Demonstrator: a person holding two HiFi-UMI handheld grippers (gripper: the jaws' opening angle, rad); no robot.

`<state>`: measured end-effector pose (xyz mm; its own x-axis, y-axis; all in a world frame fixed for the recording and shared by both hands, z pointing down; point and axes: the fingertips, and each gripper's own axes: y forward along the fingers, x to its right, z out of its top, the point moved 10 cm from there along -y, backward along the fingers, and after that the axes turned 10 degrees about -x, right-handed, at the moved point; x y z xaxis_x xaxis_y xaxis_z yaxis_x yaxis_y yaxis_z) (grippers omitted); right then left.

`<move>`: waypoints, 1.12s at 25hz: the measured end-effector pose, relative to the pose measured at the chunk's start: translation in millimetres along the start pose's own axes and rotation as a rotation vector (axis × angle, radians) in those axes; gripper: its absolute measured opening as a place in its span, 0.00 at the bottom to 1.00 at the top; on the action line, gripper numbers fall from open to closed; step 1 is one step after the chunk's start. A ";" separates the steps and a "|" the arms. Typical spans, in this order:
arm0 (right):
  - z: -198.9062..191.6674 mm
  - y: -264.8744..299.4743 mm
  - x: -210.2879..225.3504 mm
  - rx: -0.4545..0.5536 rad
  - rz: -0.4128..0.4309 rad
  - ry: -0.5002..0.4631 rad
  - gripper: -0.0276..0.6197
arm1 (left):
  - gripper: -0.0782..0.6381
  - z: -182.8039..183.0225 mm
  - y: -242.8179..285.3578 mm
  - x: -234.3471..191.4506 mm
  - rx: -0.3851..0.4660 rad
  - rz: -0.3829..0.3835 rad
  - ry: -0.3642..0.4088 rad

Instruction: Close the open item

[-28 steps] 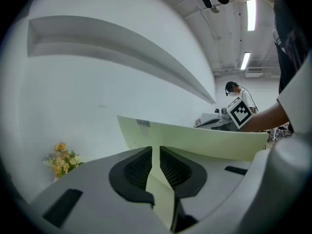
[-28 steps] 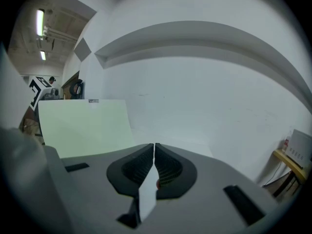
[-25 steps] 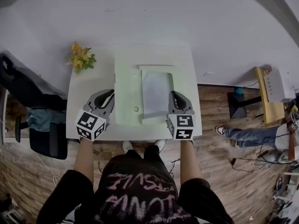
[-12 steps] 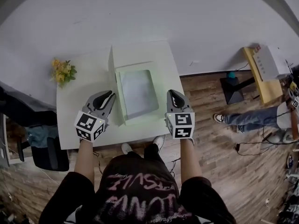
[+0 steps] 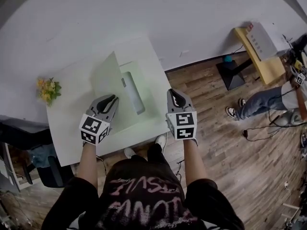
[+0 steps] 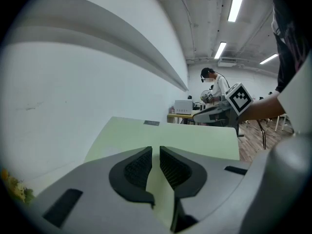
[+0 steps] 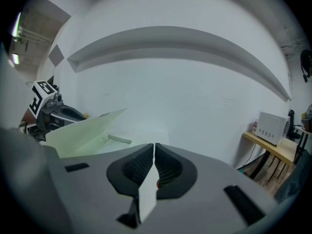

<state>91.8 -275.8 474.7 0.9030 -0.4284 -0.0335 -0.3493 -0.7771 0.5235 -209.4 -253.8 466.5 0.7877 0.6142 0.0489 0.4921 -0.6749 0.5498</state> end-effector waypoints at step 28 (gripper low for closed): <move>-62.7 -22.7 88.3 -0.116 -0.138 0.110 0.08 | 0.18 -10.4 140.5 51.1 -0.380 -0.152 0.136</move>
<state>195.1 -267.1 513.3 0.9644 -0.2636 -0.0220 -0.1947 -0.7639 0.6152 -103.9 -313.0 554.9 0.6481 0.7606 0.0389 0.4072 -0.3892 0.8263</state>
